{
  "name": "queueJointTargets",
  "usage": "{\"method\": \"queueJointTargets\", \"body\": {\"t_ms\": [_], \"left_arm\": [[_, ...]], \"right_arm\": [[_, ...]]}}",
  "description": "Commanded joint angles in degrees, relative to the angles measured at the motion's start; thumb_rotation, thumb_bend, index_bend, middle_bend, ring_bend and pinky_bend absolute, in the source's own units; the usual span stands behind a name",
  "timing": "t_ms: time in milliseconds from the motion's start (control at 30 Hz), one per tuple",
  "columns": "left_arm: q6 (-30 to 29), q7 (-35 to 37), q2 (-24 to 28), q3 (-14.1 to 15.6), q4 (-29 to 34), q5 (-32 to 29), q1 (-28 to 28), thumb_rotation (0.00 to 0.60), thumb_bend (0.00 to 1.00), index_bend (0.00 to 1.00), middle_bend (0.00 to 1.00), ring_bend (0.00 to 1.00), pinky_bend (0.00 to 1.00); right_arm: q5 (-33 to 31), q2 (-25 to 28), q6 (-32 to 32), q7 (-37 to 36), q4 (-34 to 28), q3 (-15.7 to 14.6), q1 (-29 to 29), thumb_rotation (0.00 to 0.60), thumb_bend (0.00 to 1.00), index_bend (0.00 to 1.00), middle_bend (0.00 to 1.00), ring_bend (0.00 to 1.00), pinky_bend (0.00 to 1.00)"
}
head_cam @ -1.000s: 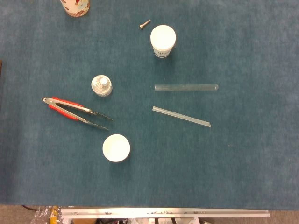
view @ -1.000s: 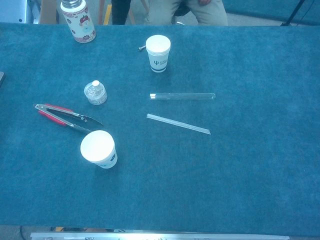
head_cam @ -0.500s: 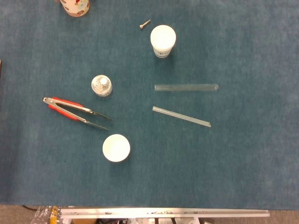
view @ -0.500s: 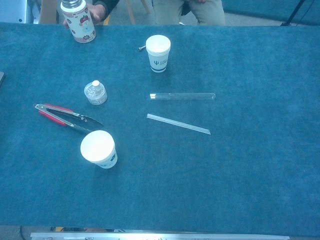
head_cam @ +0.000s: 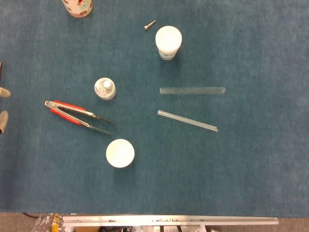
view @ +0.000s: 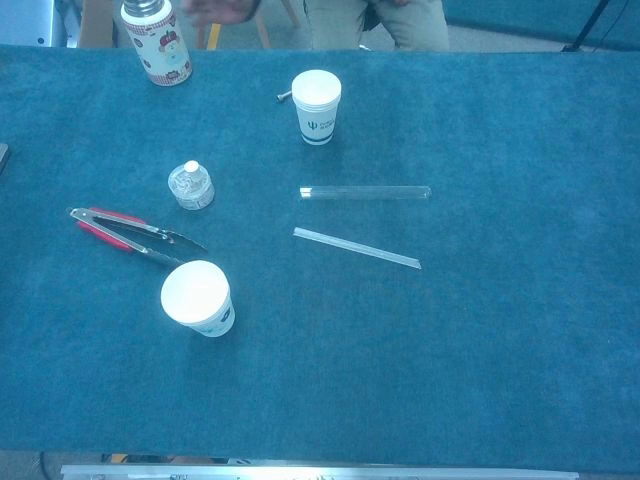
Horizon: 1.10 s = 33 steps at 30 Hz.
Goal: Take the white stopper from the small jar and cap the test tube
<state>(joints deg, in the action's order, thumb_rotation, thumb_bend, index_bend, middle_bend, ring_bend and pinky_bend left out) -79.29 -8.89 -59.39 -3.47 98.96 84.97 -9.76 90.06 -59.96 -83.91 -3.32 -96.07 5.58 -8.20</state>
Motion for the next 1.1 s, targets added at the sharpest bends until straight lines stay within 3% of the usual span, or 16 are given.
{"method": "queueJointTargets", "body": {"t_ms": [33, 367, 767, 1100], "left_arm": [[2.1, 1.4, 0.4, 0.0, -0.3, 0.6, -1.6, 0.6, 0.37, 0.36, 0.35, 0.25, 0.3], [8.1, 3.3, 1.2, 0.0, 1.3, 2.0, -6.1, 0.6, 0.37, 0.37, 0.35, 0.25, 0.3], [7.6, 2.4, 2.3, 0.4, 4.0, 3.6, -7.2, 0.6, 0.37, 0.37, 0.35, 0.25, 0.3], [13.1, 4.5, 0.7, -0.6, 4.3, 2.1, -11.4, 0.6, 0.37, 0.37, 0.35, 0.25, 0.3]], "right_arm": [[0.3, 0.7, 1.2, 0.1, -1.3, 0.6, -1.3, 0.6, 0.25, 0.43, 0.32, 0.29, 0.34], [-1.5, 0.4, 6.4, 4.4, -5.4, 1.9, -5.4, 0.6, 0.24, 0.43, 0.32, 0.29, 0.36], [-6.5, -2.8, 17.0, 9.8, -7.6, 4.5, -13.8, 0.6, 0.24, 0.44, 0.32, 0.3, 0.4], [-6.5, -4.5, 17.1, 9.4, -8.6, 4.7, -15.7, 0.6, 0.24, 0.44, 0.32, 0.29, 0.4]]}}
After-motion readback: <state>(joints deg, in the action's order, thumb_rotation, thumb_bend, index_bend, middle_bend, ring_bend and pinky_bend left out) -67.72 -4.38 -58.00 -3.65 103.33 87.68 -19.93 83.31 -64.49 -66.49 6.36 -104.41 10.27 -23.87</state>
